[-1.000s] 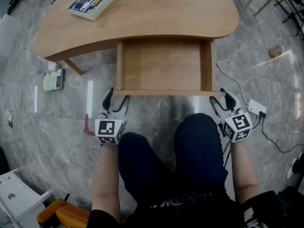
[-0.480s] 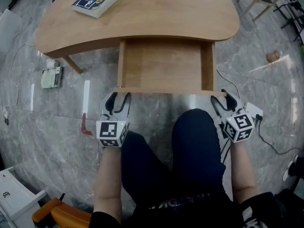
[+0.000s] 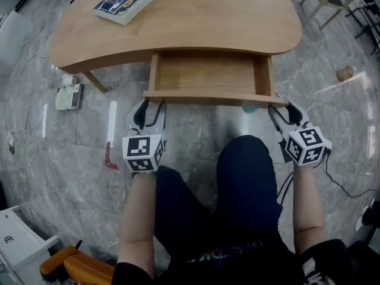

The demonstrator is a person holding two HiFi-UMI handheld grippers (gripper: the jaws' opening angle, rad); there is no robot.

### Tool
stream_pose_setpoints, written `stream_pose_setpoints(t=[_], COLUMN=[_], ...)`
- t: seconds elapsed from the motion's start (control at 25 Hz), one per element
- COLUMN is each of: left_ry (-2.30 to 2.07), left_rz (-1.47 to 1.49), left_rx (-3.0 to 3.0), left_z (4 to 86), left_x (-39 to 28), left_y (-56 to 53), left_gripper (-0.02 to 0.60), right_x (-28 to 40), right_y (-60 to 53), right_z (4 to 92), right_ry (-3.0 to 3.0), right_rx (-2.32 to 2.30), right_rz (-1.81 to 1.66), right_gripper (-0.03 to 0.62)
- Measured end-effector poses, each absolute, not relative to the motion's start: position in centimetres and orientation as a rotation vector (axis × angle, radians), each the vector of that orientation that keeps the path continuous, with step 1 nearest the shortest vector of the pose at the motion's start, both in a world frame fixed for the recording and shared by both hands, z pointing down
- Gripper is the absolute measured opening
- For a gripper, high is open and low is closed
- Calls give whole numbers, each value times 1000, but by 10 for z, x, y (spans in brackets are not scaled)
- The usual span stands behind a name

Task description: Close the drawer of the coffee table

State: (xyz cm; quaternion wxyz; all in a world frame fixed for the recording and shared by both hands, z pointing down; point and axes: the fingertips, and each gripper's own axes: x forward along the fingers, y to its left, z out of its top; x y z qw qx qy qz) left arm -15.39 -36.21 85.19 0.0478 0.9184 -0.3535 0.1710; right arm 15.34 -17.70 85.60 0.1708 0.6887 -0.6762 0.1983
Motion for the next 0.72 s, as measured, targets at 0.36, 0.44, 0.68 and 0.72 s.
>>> stream_pose_setpoints(t=[0.36, 0.44, 0.68, 0.72], left_ry=[-1181, -1195, -1251, -1258], left_rz=[611, 609, 596, 598], left_rx=[2728, 2721, 2694, 2689], left_z=[852, 852, 852, 852], left_x=[-128, -124, -109, -106], left_y=[-399, -407, -432, -435], left_gripper=[187, 187, 187, 187], right_x=[181, 186, 201, 204], right_y=[-217, -225, -249, -253], right_z=[854, 854, 854, 854], right_ry=[-1900, -1887, -1863, -1859], right_rx=[2056, 2063, 2097, 2104], right_rz=[595, 597, 586, 586], right_gripper=[224, 225, 225, 225])
